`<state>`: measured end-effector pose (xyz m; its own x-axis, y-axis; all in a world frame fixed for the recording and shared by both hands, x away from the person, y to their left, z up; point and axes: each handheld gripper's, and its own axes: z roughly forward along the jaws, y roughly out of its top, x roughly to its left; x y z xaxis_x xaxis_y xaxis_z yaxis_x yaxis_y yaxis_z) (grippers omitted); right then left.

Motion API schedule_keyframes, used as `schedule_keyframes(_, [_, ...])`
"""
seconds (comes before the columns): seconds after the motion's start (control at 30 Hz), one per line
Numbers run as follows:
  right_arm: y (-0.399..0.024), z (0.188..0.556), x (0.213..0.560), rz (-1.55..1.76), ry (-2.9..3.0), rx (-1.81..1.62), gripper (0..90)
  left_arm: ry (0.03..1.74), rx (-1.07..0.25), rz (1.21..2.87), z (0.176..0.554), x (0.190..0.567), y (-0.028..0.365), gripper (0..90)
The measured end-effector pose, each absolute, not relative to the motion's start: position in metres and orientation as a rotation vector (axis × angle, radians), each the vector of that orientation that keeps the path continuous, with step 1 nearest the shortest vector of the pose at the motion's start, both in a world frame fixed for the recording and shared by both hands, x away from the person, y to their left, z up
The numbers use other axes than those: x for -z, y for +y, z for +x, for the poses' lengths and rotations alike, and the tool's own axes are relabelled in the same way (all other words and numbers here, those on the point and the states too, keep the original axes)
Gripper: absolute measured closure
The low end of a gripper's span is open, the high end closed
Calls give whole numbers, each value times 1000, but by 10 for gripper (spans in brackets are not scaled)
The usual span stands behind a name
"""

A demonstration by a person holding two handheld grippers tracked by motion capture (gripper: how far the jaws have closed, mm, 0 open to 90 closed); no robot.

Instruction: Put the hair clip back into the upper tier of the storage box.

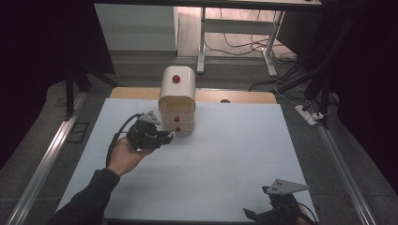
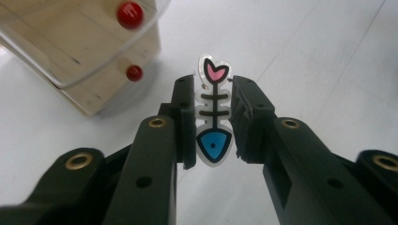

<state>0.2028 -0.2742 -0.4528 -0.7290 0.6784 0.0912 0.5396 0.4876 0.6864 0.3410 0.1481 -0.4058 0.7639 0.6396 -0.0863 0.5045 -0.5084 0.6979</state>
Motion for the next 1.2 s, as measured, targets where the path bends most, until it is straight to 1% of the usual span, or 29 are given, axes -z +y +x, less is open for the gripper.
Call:
schedule_keyframes(0.23, [-274, 203, 453, 1052, 2539, -1070, 8, 884, -248, 2189, 354, 393, 152, 722])
schedule_keyframes(0.57, [-274, 203, 453, 1048, 2540, -1069, 8, 929, -273, 2164, 370, 385, 156, 722])
schedule_keyframes(1.0, [-274, 203, 453, 1047, 2541, -1070, 8, 971, -312, 2135, 392, 373, 151, 723])
schedule_keyframes(1.2, [-274, 203, 453, 1046, 2542, -1071, 8, 987, -309, 2131, 403, 373, 146, 722])
